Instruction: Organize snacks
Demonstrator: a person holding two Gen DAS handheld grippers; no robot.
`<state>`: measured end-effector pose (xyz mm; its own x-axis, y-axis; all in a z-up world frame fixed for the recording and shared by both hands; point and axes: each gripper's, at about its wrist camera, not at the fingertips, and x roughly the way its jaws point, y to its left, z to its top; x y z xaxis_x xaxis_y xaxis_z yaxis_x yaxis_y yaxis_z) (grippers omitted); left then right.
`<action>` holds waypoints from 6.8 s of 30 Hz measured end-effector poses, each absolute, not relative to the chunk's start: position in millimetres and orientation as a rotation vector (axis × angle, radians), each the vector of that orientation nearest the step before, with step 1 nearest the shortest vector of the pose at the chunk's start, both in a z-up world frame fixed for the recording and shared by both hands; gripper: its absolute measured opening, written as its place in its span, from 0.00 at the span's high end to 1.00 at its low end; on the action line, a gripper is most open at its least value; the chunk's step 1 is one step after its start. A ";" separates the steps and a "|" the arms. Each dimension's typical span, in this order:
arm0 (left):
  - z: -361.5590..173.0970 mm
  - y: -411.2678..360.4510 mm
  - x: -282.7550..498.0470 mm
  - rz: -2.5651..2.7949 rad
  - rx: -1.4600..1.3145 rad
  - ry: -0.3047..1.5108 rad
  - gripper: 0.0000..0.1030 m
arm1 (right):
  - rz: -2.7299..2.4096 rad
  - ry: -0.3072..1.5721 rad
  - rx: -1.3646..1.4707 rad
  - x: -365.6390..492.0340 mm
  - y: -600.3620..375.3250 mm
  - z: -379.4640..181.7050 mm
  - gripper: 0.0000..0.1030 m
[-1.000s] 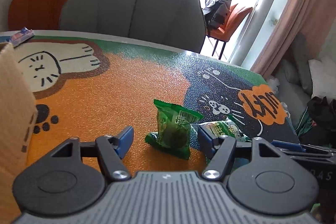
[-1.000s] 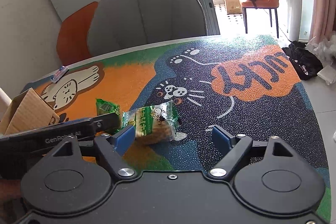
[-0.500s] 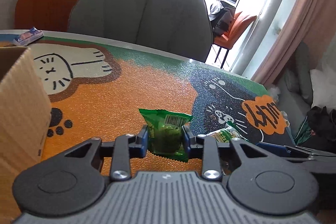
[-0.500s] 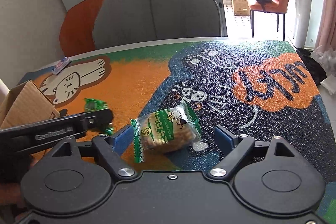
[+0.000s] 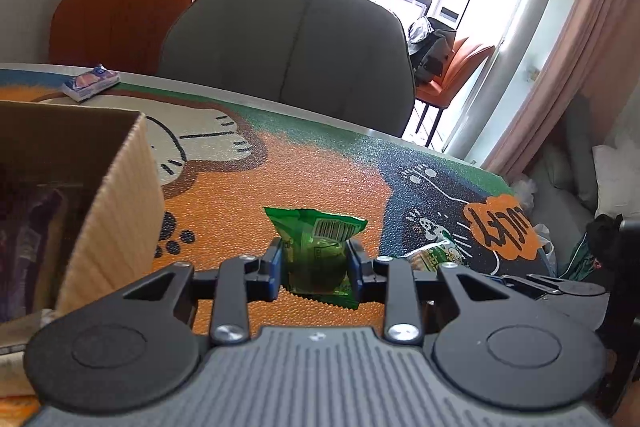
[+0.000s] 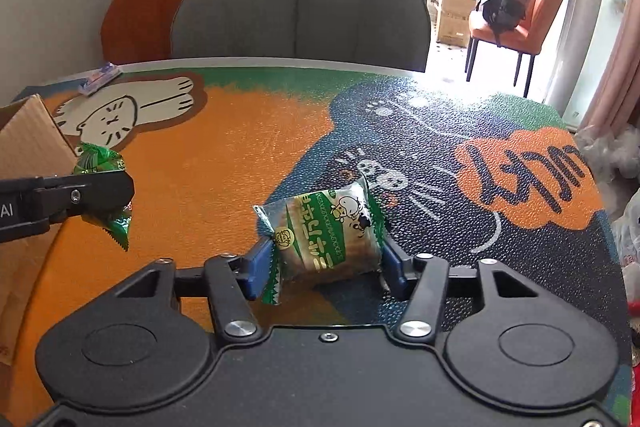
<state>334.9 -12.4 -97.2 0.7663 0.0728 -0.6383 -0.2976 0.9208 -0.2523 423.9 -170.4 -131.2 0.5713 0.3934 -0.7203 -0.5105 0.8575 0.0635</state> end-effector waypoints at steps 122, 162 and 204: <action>-14.3 62.8 133.4 0.322 -0.281 0.616 0.00 | 0.686 0.657 0.010 252.3 -144.2 -15.8 0.00; 7.8 -6.8 25.6 0.222 -0.170 0.533 0.00 | 0.607 0.536 -0.045 131.0 -209.0 -0.6 0.00; 19.3 -5.0 7.1 0.224 -0.145 0.495 0.00 | 0.616 0.482 -0.078 106.7 -202.9 10.3 0.00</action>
